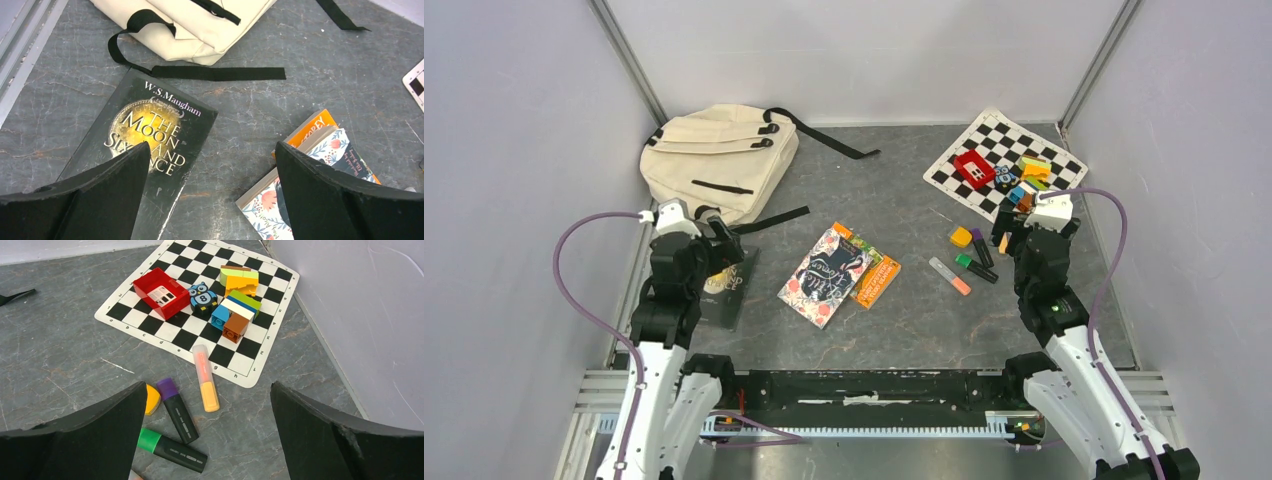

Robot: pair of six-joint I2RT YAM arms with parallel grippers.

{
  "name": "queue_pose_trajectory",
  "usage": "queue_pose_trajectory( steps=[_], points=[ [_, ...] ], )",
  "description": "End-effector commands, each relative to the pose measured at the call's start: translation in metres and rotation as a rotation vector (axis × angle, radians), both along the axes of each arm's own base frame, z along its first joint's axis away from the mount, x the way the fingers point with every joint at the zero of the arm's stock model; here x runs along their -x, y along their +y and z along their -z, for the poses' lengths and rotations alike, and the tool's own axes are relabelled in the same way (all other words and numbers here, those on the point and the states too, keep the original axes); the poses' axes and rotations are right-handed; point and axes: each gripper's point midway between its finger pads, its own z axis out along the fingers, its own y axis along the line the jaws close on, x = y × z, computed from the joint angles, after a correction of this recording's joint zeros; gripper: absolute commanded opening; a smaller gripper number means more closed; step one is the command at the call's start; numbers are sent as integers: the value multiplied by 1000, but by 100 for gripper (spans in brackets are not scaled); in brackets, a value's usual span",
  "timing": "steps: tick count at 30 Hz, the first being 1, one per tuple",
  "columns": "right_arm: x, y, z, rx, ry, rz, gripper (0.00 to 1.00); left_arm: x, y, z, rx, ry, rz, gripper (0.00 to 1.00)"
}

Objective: Pack the student bag
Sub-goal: Pick up the student bag at the corner of the board.

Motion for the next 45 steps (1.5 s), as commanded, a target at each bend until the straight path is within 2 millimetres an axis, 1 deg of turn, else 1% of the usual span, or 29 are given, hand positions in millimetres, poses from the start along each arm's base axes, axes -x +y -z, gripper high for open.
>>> queue_pose_trajectory(
  steps=[1,3,5,8,9,11,13,14,19,22,25,28,31,35,38,40,43,45],
  points=[
    [-1,-2,-25,-21,-61,13,98,-8,5,-9,26,4,-53,100],
    [-1,0,-25,-20,-60,5,98,-13,3,3,32,72,-55,100],
    [-1,1,-25,-15,-58,-8,98,-18,4,10,26,122,-60,100],
    [-2,2,-24,-7,-53,-15,98,-28,0,11,25,156,-37,100],
    [-1,2,-24,-5,-52,-13,98,-33,-2,9,30,155,-29,100],
    [-1,2,-23,-5,-52,-13,98,-45,-6,5,43,152,-14,100],
    [-1,3,-22,-7,-47,-21,98,-61,-3,3,67,154,-33,100],
    [-2,5,-22,-11,-46,-30,98,-69,-2,-1,88,143,-37,100],
    [-4,17,-26,-40,-57,-92,98,-116,25,-14,305,50,-92,100],
    [-6,23,-29,-53,-61,-122,98,-136,51,-10,400,14,-165,100],
    [-8,30,-31,-66,-63,-155,98,-149,77,10,449,26,-256,100],
    [-10,37,-32,-82,-59,-191,98,-161,91,34,527,39,-311,100],
    [-12,44,-31,-90,-53,-225,98,-173,97,60,590,75,-336,100],
    [-13,48,-31,-86,-42,-249,98,-180,104,84,581,127,-373,100],
    [-13,49,-32,-81,-41,-255,98,-183,107,98,577,145,-385,100],
    [-14,50,-32,-80,-37,-262,98,-188,105,106,592,153,-362,100],
    [-16,55,-30,-82,-23,-285,98,-201,99,112,613,152,-298,100],
    [-17,57,-30,-83,-14,-296,98,-202,100,123,616,184,-305,100]
  ],
)
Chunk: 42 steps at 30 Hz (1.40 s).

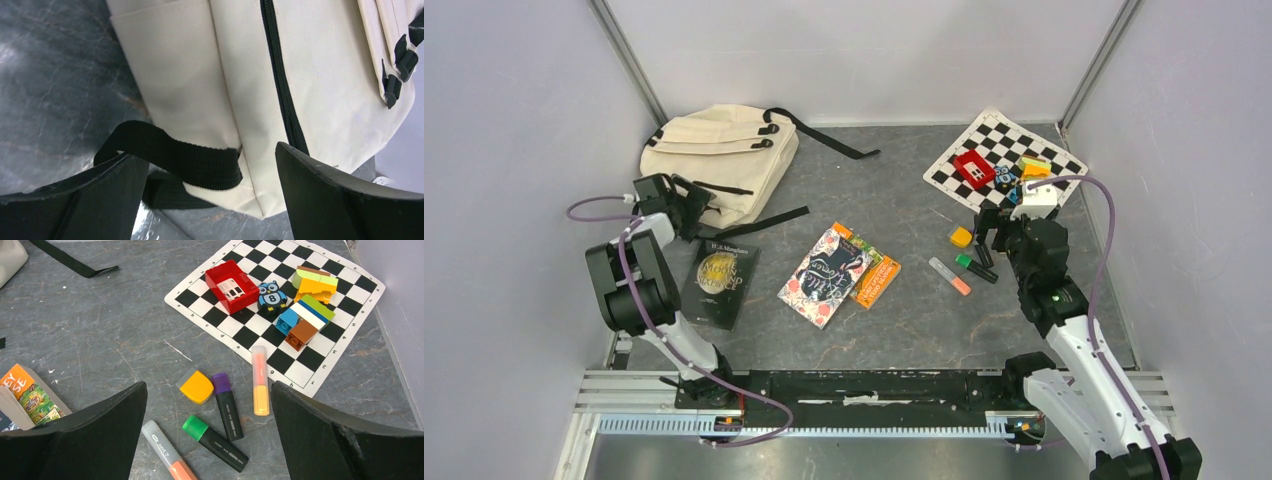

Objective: Pack the student bag
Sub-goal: Pick up the student bag at the corner of the board.

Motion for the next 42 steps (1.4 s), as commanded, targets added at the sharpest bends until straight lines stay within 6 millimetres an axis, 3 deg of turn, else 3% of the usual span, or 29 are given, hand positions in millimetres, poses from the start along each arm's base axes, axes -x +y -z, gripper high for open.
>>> queue_pose_trajectory(
  steps=[1,7,9,12,15,18,26,30,34,37,42],
  points=[
    [-7,9,-25,-15,-47,-42,98,-26,3,-5,20,-57,17,100],
    [-8,13,-26,-18,-44,-67,98,-35,0,13,59,-43,61,100],
    [-8,14,-28,-20,-40,-71,98,-42,-4,16,69,-60,105,95],
    [-8,17,-30,-26,-35,-82,98,-47,-8,11,76,-100,142,67],
    [-7,18,-36,-32,-42,-91,98,-52,-10,-8,50,-165,169,31],
    [-7,19,-40,-36,-46,-93,98,-54,-11,-34,20,-221,183,4],
    [-5,31,-42,-30,-36,-173,98,-41,-24,-139,-107,-446,234,2],
    [-4,52,-44,7,-31,-316,98,-26,-51,-189,-156,-552,301,2],
    [-8,77,-53,68,-24,-435,98,-13,-91,-230,-207,-636,412,2],
    [-11,109,-65,134,-39,-538,98,-3,-117,-252,-236,-697,485,2],
    [-7,193,-93,208,-119,-735,98,16,-137,-285,-298,-825,563,2]
  ],
)
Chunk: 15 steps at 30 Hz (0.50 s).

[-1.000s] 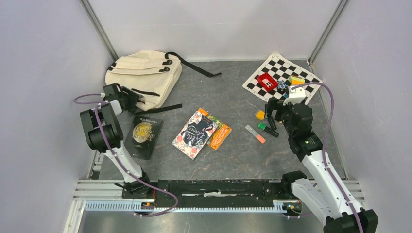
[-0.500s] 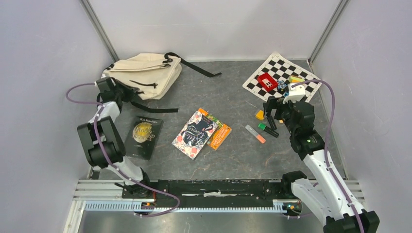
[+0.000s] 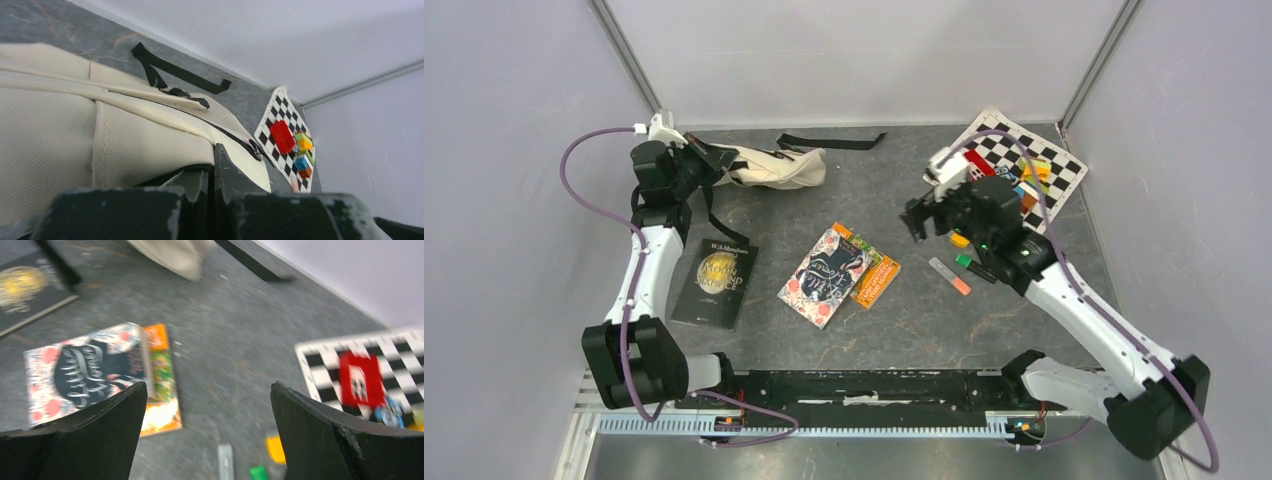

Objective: Pack the student bag
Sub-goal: Pick up the student bag at the corner of the board, then place the student bag at the center of the board.

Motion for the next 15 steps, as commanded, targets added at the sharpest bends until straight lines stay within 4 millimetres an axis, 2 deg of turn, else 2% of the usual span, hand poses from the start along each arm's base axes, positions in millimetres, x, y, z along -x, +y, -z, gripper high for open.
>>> queue_pose_trajectory(
  steps=[1,3,8,10,12,15],
  points=[
    [2,73,-52,16,-163,-201,98,17,-20,-74,-100,-289,109,2],
    [6,106,-68,14,-221,-285,98,21,-27,-81,-69,-324,149,2],
    [16,190,-87,82,-377,-414,98,29,-43,-96,-15,-384,241,2],
    [11,213,-91,125,-434,-407,98,33,-44,-100,-21,-397,246,2],
    [-2,231,-86,170,-461,-383,98,36,-45,-104,-28,-416,254,2],
    [-23,247,-76,216,-479,-341,98,36,-45,-103,-30,-416,254,2]
  ],
)
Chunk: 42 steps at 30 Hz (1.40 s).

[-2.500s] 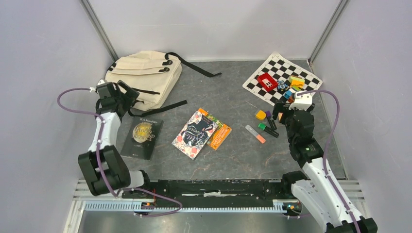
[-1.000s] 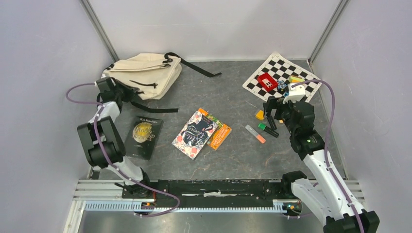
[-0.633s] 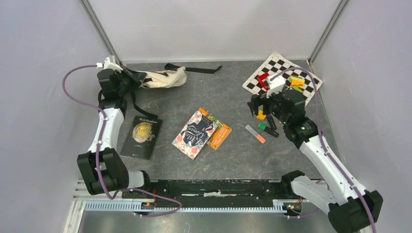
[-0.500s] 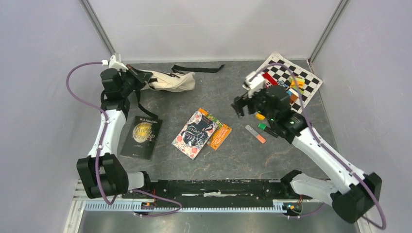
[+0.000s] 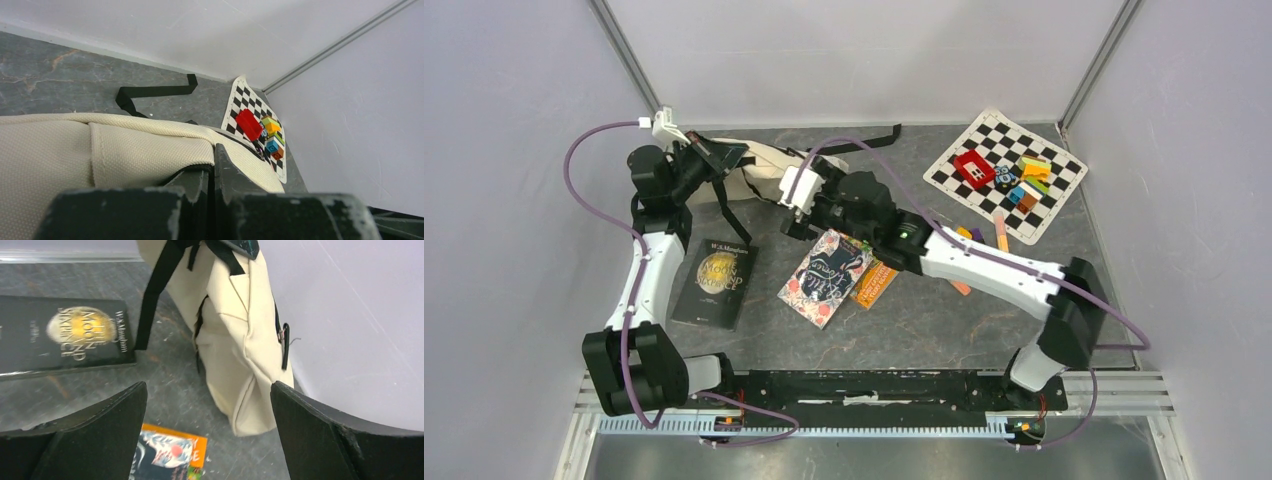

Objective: Pack the student bag
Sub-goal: Place the student bag at the center of the board.

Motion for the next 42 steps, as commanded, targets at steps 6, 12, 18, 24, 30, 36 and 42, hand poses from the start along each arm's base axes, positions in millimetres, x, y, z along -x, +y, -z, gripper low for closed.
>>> queue_pose_trajectory(
  steps=[6,12,18,24,30,36,42],
  points=[
    [-75,9,-11,60,-247,266,98,19,-11,-72,-6,-271,67,2],
    [-106,-5,1,85,-266,384,98,21,-12,-74,-18,-283,74,2],
    [-121,-5,3,45,-236,342,98,22,-14,-74,-34,-291,86,2],
    [-110,31,9,52,-182,141,92,27,-19,-79,-52,-309,127,2],
    [-94,46,-27,-28,-141,48,22,39,-25,-102,-98,-343,152,2],
    [-57,19,-116,-278,-71,44,0,49,-31,-156,-146,-319,80,2],
    [-26,-11,-117,-433,228,155,0,71,-56,-164,-134,-150,95,2]
  ],
)
